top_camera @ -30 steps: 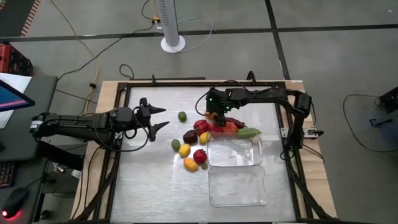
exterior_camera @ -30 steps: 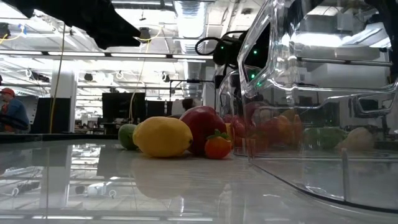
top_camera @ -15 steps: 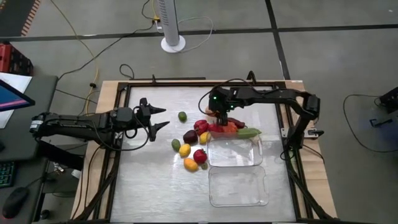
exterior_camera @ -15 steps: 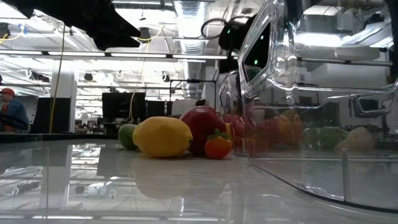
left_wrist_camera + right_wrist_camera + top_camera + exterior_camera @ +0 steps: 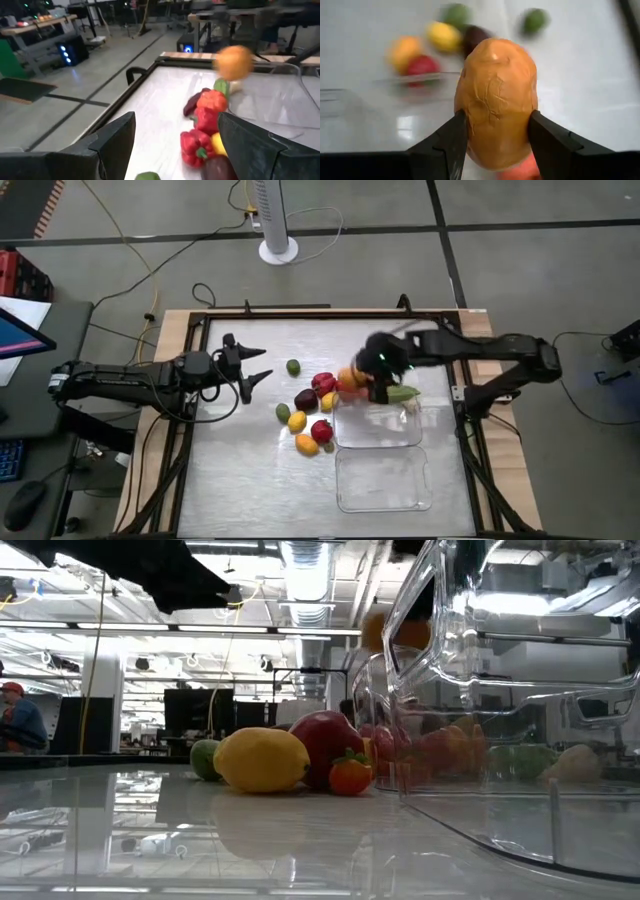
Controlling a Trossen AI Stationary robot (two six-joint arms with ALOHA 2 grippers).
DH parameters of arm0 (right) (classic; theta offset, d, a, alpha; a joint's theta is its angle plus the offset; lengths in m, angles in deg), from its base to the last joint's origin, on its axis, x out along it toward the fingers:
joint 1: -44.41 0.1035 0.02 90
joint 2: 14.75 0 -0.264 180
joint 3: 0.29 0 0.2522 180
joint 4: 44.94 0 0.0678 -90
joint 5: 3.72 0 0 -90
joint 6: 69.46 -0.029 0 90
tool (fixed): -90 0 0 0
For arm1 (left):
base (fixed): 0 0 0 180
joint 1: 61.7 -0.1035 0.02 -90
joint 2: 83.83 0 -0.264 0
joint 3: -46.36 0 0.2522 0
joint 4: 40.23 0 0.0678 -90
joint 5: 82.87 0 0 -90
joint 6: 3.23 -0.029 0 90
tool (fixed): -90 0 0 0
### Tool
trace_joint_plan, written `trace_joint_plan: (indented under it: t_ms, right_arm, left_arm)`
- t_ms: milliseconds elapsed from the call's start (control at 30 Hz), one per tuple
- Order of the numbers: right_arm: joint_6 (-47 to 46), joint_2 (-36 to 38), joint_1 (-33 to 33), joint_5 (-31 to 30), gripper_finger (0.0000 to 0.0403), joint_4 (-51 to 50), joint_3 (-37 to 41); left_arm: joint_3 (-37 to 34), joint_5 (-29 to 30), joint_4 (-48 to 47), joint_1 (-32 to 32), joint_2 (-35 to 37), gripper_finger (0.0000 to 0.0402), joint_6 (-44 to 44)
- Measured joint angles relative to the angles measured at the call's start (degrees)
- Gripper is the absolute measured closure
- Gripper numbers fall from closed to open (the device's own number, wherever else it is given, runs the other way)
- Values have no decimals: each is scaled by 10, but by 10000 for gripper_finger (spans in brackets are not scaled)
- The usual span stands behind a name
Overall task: Sort produce into baskets
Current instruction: Put the potato into the top transparent bin, then put the apple into the bottom transparent bin
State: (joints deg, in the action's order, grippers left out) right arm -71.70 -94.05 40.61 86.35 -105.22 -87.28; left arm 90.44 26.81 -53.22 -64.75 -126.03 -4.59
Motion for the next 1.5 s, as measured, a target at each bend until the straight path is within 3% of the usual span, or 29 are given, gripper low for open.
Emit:
trace_joint_plan:
  t_ms: [100, 200, 467, 633, 833, 1200, 1333, 1500]
  right_arm:
    - [-46, 8, 58, 0, 188, -18, 0]
    - [-89, 2, 107, -40, 177, -29, 0]
    - [-147, -32, 159, -104, 90, -45, 0]
    - [-141, -35, 135, -137, 51, -21, 0]
    - [-70, -78, 57, -128, 51, 65, -11]
    - [131, -283, -9, -99, 45, 34, -201]
    - [167, -338, -29, -57, 45, 17, -254]
    - [222, -404, -31, -60, 45, -44, -312]
  left_arm:
    - [0, 1, 7, 0, 0, 132, -1]
    - [0, 0, 10, 0, 0, 132, -1]
    - [0, -31, 29, 0, 0, 132, 7]
    - [0, -44, 29, 0, -2, 132, 18]
    - [0, -44, 25, 0, -6, 132, 35]
    - [0, -44, 11, 0, -7, 132, 33]
    - [0, -44, -3, 1, -6, 132, 33]
    - [0, -44, -14, 1, -6, 132, 29]
